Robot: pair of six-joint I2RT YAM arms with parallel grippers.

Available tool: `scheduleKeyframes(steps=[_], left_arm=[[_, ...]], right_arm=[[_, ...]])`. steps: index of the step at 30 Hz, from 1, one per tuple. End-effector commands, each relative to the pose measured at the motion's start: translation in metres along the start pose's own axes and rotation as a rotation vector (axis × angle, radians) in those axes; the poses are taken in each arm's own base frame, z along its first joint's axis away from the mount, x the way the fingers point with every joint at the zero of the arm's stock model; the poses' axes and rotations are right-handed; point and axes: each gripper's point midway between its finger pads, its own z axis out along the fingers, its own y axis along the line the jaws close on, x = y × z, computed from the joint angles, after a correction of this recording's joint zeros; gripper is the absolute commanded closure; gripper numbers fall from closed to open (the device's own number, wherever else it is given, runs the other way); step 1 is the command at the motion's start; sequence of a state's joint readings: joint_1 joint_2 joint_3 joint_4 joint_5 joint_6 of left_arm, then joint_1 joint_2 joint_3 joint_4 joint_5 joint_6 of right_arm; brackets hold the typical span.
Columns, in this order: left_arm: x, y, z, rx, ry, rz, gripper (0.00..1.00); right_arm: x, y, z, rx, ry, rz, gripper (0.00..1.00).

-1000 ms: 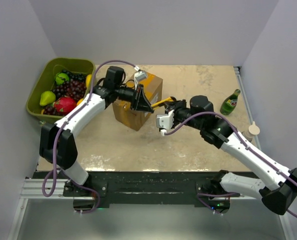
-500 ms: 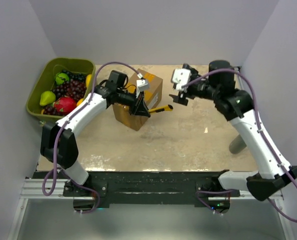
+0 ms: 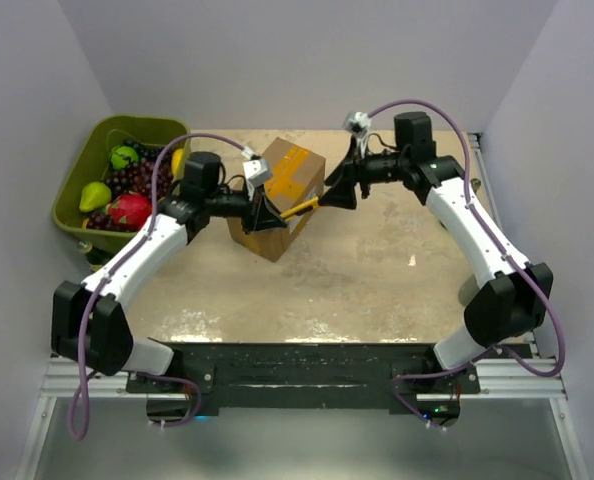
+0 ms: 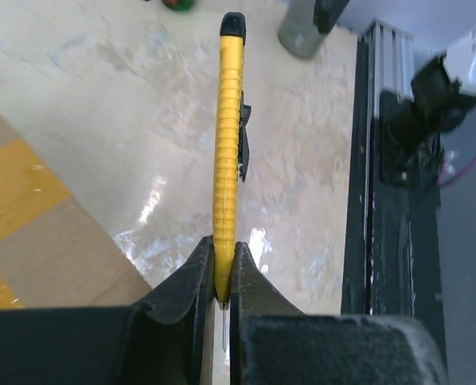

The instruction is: Unpack the express box

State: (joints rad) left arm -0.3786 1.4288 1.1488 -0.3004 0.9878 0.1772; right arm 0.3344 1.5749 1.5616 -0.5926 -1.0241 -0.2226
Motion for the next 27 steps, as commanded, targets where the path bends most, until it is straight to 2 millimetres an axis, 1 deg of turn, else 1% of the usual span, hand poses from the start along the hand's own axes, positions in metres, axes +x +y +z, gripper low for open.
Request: scheduleKeyframes(steps=[1, 4, 6, 7, 8, 9, 10, 11, 13, 14, 16, 17, 21, 24, 26, 27], left_arm=[[-0.063, -0.005, -0.017, -0.009, -0.231, 0.011, 1.00], [-0.069, -0.010, -0.016, 0.021, -0.268, -0.047, 1.00], [-0.075, -0.012, -0.016, 0.033, -0.299, -0.042, 1.00], [-0.078, -0.015, -0.017, 0.054, -0.308, -0.085, 1.00], [-0.085, -0.016, -0.018, 0.060, -0.335, -0.068, 1.00], [-0.087, -0.016, -0.018, 0.063, -0.345, -0.082, 1.00], [-0.090, -0.016, -0.018, 0.068, -0.357, -0.129, 1.00], [-0.097, -0.017, -0.019, 0.076, -0.380, -0.113, 1.00], [-0.101, -0.016, -0.017, 0.090, -0.388, -0.147, 1.00], [-0.107, -0.017, -0.018, 0.097, -0.401, -0.131, 1.00], [-0.110, -0.015, -0.015, 0.116, -0.399, -0.137, 1.00], [-0.116, -0.017, -0.015, 0.128, -0.404, -0.120, 1.00], [-0.115, -0.022, 0.000, 0.189, -0.381, -0.121, 1.00], [-0.116, -0.021, 0.007, 0.201, -0.379, -0.122, 1.00], [-0.117, -0.016, 0.011, 0.200, -0.378, -0.122, 1.00], [-0.118, -0.015, 0.011, 0.203, -0.378, -0.119, 1.00]], right_arm=[[-0.082, 0.035, -0.026, -0.136, -0.253, 0.039, 0.20], [-0.083, 0.035, -0.023, -0.182, -0.242, 0.085, 0.22], [-0.082, 0.034, -0.021, -0.184, -0.251, 0.089, 0.22], [-0.080, 0.031, -0.020, -0.184, -0.251, 0.100, 0.22], [-0.078, 0.030, -0.019, -0.189, -0.251, 0.110, 0.22], [-0.077, 0.030, -0.018, -0.194, -0.251, 0.118, 0.23], [-0.076, 0.030, -0.017, -0.197, -0.252, 0.126, 0.23], [-0.077, 0.029, -0.016, -0.196, -0.262, 0.135, 0.23], [-0.078, 0.028, -0.016, -0.188, -0.271, 0.134, 0.23], [-0.079, 0.026, -0.015, -0.181, -0.274, 0.134, 0.23], [-0.078, 0.023, -0.014, -0.174, -0.277, 0.145, 0.23], [-0.079, 0.022, -0.013, -0.173, -0.280, 0.139, 0.23], [-0.087, 0.020, -0.013, -0.169, -0.292, 0.133, 0.25], [-0.089, 0.019, -0.012, -0.169, -0.294, 0.121, 0.31], [-0.086, 0.019, -0.011, -0.170, -0.289, 0.126, 0.34], [-0.085, 0.017, -0.011, -0.165, -0.289, 0.130, 0.37]])
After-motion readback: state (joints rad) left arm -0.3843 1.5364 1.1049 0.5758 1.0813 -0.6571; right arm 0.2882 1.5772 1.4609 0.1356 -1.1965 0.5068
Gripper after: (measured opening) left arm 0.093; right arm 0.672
